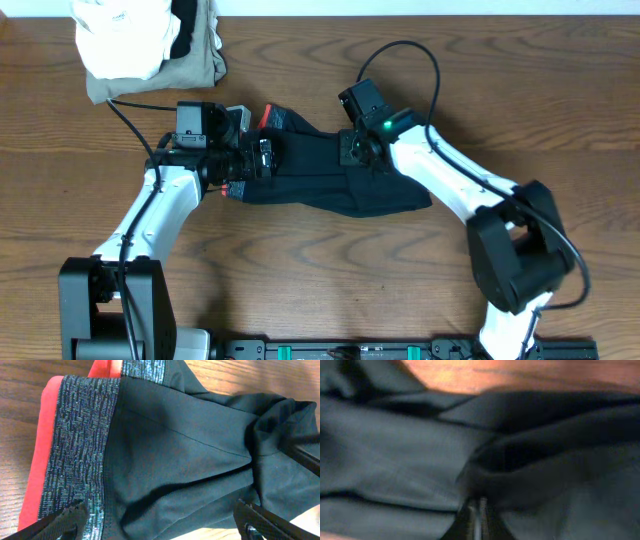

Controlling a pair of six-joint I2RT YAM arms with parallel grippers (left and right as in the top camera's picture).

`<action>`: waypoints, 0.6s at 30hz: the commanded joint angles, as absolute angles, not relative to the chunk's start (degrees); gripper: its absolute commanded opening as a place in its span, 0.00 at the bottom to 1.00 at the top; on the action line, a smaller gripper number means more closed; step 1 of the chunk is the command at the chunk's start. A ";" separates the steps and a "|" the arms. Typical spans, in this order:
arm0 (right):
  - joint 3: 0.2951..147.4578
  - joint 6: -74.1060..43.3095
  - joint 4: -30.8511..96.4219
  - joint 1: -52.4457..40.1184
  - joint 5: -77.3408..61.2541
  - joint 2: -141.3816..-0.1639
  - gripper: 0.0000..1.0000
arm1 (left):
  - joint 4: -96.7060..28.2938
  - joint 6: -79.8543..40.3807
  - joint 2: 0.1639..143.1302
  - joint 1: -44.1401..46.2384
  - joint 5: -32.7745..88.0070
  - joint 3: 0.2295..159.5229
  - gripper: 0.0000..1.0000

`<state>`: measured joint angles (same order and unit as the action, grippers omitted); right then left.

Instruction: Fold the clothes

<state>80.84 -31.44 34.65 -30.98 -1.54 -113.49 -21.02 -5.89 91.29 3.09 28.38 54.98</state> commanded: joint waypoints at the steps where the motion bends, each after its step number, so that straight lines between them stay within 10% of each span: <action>1: 80.01 -31.68 31.99 -30.44 0.27 -117.43 0.01 | -21.12 -4.93 90.54 2.81 28.95 54.61 0.95; 18: 88.40 -29.47 38.30 -23.31 5.82 -115.02 0.07 | -21.12 -4.93 90.54 2.81 28.95 54.61 0.95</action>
